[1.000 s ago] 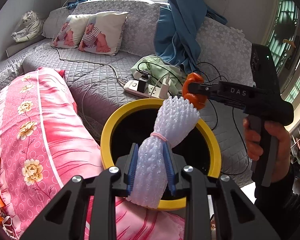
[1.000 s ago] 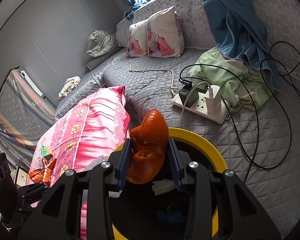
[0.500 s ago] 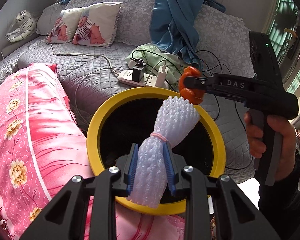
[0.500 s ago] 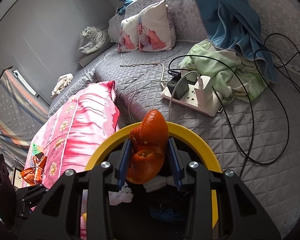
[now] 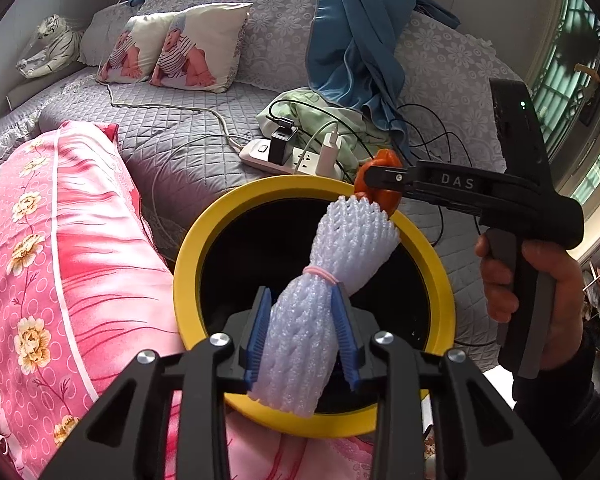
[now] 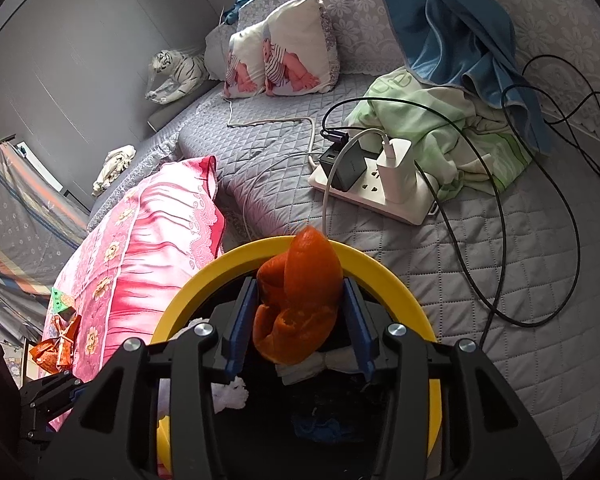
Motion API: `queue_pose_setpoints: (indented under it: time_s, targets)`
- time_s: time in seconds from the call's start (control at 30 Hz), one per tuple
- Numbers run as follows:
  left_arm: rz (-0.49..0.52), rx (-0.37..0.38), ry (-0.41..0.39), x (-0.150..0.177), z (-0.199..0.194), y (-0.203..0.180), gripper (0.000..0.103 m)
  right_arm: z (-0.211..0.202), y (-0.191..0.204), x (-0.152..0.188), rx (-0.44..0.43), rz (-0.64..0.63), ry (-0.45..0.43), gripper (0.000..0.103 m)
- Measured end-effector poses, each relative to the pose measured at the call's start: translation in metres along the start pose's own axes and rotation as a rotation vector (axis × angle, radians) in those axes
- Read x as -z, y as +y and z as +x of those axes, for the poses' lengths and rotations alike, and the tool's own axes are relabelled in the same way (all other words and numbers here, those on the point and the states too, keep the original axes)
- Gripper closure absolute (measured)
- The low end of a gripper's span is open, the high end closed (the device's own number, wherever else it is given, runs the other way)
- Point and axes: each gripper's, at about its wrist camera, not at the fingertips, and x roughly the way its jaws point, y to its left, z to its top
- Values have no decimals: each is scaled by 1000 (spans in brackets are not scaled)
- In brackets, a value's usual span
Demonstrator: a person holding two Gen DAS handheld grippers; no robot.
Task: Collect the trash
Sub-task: 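Open the left tool to drop the mesh sleeve while the right tool releases the peel, then move both open tools back over the remaining trash on the bed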
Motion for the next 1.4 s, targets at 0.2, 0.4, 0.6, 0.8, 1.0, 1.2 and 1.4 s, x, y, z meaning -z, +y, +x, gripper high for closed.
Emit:
queue_pose_setpoints:
  time_s: [0.2, 0.4, 0.6, 0.8, 1.0, 1.2, 1.4]
  targets:
    - [-22, -2, -7, -1, -2, 4, 58, -7, 2, -3, 0, -5, -23, 57]
    - [-31, -7, -20, 0, -7, 7, 58, -11, 6, -4, -1, -15, -29, 57]
    - [-43, -12, -52, 0, -22, 13, 58, -15, 17, -3, -12, -35, -29, 57]
    - [-64, -29, -94, 2, -45, 23, 58, -20, 40, -1, -37, -76, -32, 57]
    - [-91, -65, -140, 8, -73, 40, 58, -22, 68, 3, -67, -125, -28, 57]
    - [-121, -94, -186, 15, -101, 58, 58, -23, 95, 7, -95, -178, -22, 57]
    - [-133, -137, -229, 23, -129, 70, 58, -27, 123, 13, -127, -225, -20, 57]
